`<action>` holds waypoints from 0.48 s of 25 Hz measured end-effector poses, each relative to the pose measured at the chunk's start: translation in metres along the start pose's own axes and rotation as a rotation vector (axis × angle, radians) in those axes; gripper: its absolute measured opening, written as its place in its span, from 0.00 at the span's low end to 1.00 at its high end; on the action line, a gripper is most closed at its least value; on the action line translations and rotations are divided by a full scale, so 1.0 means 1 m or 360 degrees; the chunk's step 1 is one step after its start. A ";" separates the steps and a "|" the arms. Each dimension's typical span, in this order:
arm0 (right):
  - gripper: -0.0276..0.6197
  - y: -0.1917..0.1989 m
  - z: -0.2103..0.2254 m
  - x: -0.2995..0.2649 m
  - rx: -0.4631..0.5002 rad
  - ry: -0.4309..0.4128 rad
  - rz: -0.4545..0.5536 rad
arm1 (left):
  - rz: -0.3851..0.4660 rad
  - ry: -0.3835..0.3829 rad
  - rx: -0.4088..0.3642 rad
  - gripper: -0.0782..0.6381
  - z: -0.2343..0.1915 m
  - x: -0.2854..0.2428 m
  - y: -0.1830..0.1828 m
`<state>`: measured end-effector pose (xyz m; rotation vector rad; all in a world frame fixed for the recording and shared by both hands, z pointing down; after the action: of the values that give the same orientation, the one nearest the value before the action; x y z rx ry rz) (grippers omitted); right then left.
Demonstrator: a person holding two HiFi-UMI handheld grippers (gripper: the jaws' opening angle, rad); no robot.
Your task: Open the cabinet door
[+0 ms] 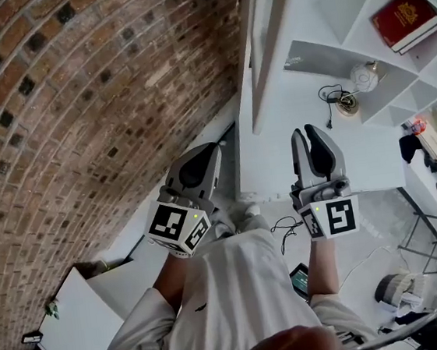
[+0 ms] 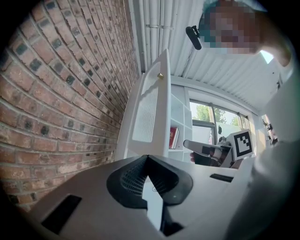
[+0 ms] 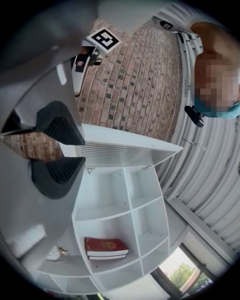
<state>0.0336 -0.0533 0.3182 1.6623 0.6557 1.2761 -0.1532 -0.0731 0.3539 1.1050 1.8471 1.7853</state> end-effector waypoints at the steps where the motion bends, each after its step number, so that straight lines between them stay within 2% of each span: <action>1: 0.16 0.001 0.003 0.002 0.0007 0.0013 -0.0007 | -0.0002 -0.0002 -0.0002 0.12 -0.001 0.001 0.000; 12: 0.16 0.004 0.029 0.018 0.0033 0.0095 -0.0069 | -0.0012 0.0016 -0.0028 0.12 -0.003 -0.002 0.001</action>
<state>0.0659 -0.0498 0.3289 1.6235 0.7390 1.2959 -0.1535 -0.0765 0.3550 1.0828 1.8353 1.8030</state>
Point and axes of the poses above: the fingertips, and each gripper's own axes: x backward along the fingers, z to its right, y out of its underside, the point moved 3 cm from there along x, backward along the fingers, and after that the axes turned 14 degrees about z, right-handed, at the moved point
